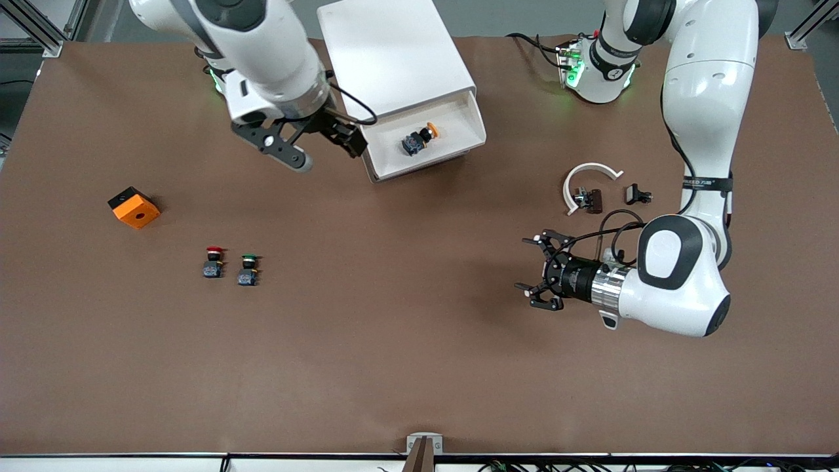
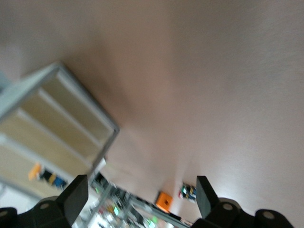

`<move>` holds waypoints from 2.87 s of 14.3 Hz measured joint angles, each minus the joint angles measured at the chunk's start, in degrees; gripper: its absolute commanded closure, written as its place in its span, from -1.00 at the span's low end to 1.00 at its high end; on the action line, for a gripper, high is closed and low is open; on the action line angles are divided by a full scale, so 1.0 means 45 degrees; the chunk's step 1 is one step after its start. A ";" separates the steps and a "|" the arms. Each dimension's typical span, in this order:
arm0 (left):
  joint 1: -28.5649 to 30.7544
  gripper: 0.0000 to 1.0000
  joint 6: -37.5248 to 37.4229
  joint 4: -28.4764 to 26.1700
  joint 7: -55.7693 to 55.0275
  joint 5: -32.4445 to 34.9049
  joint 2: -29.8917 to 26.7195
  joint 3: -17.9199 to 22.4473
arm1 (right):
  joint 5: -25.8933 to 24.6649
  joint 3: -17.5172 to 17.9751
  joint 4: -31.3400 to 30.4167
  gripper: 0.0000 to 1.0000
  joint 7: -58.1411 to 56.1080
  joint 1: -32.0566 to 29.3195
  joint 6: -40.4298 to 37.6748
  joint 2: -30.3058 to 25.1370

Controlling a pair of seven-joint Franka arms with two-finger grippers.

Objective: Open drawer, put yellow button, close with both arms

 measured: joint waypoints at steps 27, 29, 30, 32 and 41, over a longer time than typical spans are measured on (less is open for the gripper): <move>-0.3049 -1.00 0.4005 -0.1402 0.8367 0.8190 -0.2759 -0.0719 | -0.1286 -0.0078 -0.4609 -1.00 -1.3331 -0.7366 0.2461 -0.3458; -0.3078 -1.00 0.4281 -0.2138 0.8367 0.8190 -0.3245 -0.1093 | -0.1285 -0.0077 -0.4494 -1.00 -1.3567 -0.7625 0.2513 -0.3464; -0.3114 -1.00 0.4410 -0.2511 0.8367 0.8190 -0.3461 -0.1195 | -0.1285 -0.0072 -0.4419 -1.00 -1.3572 -0.7646 0.2514 -0.3470; -0.3131 -1.00 0.4995 -0.3339 0.8367 0.8190 -0.3810 -0.1608 | -0.1285 0.0033 -0.4216 -1.00 -1.3572 -0.7644 0.2514 -0.3482; -0.3135 -1.00 0.6231 -0.7239 0.8320 0.7637 -0.5317 -0.4262 | -0.1610 0.0141 -0.2912 -1.00 -1.3597 -0.7644 0.1647 -0.3564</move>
